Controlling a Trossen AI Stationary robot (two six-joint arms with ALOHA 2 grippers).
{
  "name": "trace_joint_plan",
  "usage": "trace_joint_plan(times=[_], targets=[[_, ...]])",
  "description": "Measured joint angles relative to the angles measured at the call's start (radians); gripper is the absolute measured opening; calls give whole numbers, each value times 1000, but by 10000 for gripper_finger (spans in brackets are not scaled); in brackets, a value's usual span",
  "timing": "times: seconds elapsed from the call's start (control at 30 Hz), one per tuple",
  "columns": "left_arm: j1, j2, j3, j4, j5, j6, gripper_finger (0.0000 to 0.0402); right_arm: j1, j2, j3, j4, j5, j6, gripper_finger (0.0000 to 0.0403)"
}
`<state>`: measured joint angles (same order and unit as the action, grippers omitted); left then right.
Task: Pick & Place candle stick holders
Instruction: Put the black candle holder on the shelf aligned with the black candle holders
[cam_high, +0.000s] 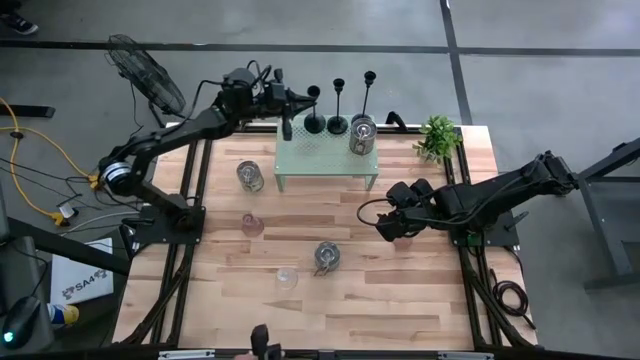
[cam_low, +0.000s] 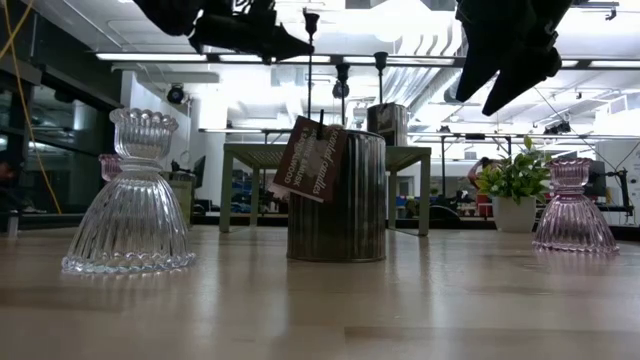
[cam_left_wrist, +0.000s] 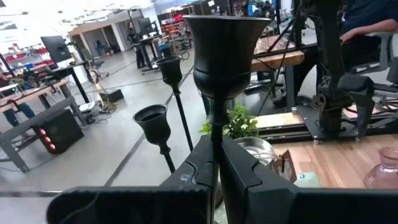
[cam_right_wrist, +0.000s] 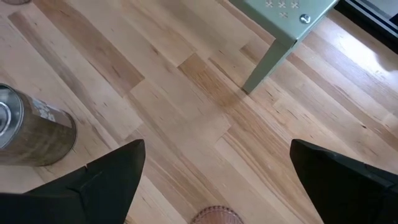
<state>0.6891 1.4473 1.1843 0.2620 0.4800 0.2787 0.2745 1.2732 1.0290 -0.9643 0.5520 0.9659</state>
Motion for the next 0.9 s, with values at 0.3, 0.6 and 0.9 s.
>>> trace_joint_plan(times=[0.3, 0.6, 0.9], targets=[[0, 6, 0, 5, -136, -53, 0, 0, 0, 0, 4, 1, 3, 392], [0, 54, 0, 73, -178, -150, 1, 0, 0, 0, 16, 5, 7, 392], [-2, 77, 0, 88, -198, -160, 1, 0, 0, 0, 16, 0, 10, 392]])
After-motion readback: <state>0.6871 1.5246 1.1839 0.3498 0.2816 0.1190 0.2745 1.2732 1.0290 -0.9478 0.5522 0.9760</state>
